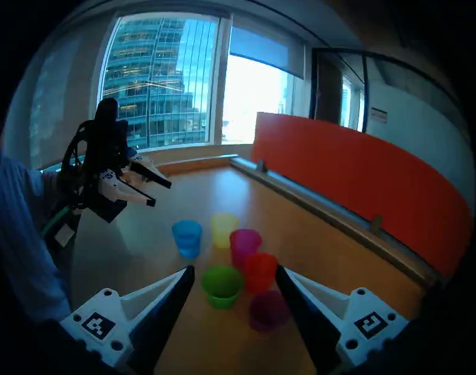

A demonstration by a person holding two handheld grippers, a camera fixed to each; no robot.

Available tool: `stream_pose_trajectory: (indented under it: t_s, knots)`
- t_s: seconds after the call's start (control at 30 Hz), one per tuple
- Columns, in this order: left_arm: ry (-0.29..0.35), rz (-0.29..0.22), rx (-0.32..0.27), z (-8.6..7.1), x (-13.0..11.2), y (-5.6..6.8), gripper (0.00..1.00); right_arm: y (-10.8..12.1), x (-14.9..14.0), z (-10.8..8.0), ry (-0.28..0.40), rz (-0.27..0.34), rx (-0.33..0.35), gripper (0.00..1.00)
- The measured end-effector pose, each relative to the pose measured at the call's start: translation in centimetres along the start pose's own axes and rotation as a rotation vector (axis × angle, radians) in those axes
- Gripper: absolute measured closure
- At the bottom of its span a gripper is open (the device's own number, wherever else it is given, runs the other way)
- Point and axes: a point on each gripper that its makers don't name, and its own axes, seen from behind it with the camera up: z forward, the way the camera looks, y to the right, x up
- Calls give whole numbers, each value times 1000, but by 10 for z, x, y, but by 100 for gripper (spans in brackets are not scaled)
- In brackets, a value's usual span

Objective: Pour water

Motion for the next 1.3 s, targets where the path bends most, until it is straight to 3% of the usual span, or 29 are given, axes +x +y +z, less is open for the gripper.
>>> stream_pose_trajectory:
  t_s: [0.7,1.3]
  knots:
    - [-130,0,-10,27,-62,-3,2,-1,-42,45,-106,-26,48,0]
    - [-205,-6,-24,52,-89,-4,2,-1,-70,69,-160,-29,70,0]
